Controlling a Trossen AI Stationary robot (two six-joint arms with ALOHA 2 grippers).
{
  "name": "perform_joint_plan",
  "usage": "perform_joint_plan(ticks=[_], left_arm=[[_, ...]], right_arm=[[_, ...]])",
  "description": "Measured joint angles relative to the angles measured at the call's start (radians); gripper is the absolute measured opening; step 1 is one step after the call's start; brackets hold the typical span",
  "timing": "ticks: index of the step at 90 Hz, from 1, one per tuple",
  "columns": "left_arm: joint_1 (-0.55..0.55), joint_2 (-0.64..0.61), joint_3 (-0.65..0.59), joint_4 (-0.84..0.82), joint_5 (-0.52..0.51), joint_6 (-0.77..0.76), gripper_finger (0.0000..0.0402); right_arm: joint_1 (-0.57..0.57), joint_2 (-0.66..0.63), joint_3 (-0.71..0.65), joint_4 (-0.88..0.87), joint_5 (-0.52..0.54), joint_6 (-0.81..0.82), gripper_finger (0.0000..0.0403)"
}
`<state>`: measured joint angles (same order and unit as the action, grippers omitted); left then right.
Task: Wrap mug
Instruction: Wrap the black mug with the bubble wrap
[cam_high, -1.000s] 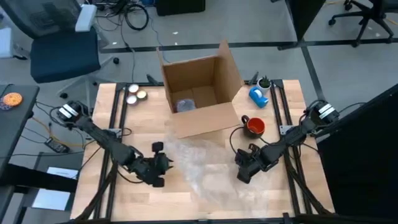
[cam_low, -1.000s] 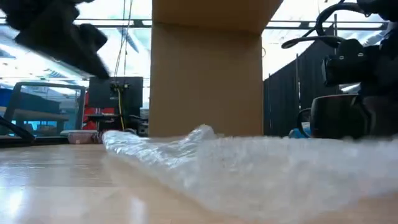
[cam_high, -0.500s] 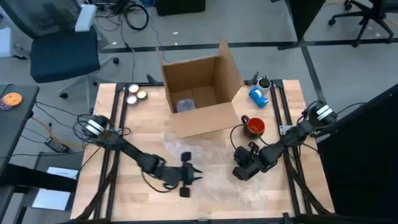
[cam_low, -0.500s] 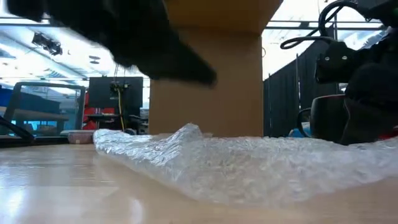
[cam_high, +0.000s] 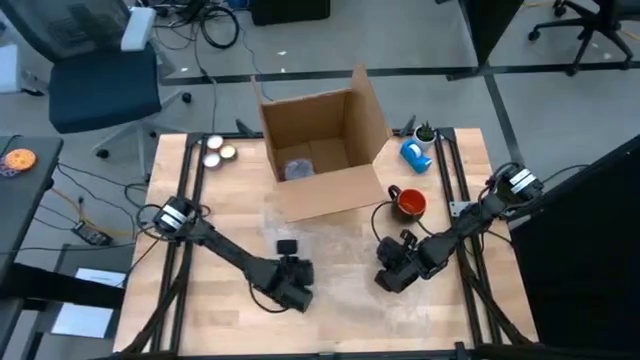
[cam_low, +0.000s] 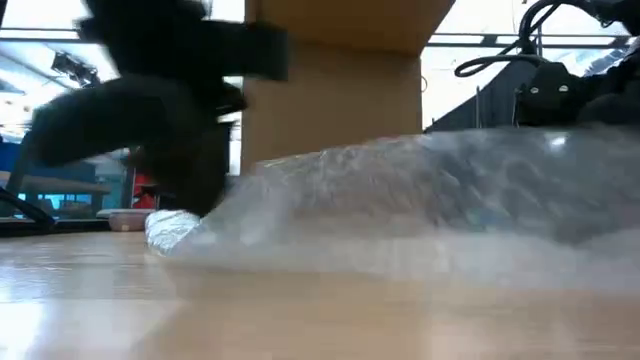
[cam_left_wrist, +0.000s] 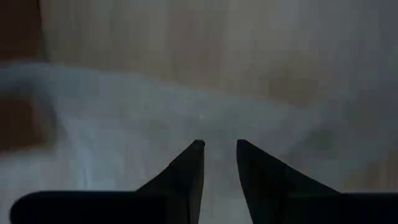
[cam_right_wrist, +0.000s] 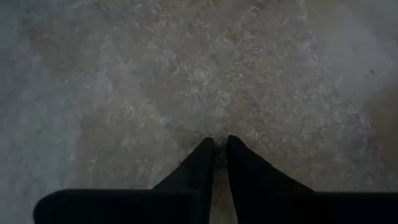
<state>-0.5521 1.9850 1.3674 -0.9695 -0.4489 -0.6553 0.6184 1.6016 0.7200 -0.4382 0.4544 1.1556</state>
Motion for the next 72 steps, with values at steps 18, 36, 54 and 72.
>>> perform_joint_plan(ticks=[18,36,54,72], left_arm=[[-0.136,0.000,-0.076,-0.160,0.052,-0.386,0.0078],[-0.191,0.000,-0.015,-0.137,0.123,-0.413,0.0078],[-0.211,0.000,0.128,-0.190,0.176,-0.336,0.0078],[-0.281,-0.003,0.289,-0.394,-0.075,-0.346,0.0078]], right_arm=[[0.010,0.000,0.000,-0.003,0.002,0.003,0.0020],[0.015,0.000,0.000,-0.006,0.003,-0.006,0.0020],[0.014,0.000,0.000,-0.011,0.011,-0.015,0.0020],[0.012,-0.015,0.001,-0.014,0.017,-0.054,0.0019]])
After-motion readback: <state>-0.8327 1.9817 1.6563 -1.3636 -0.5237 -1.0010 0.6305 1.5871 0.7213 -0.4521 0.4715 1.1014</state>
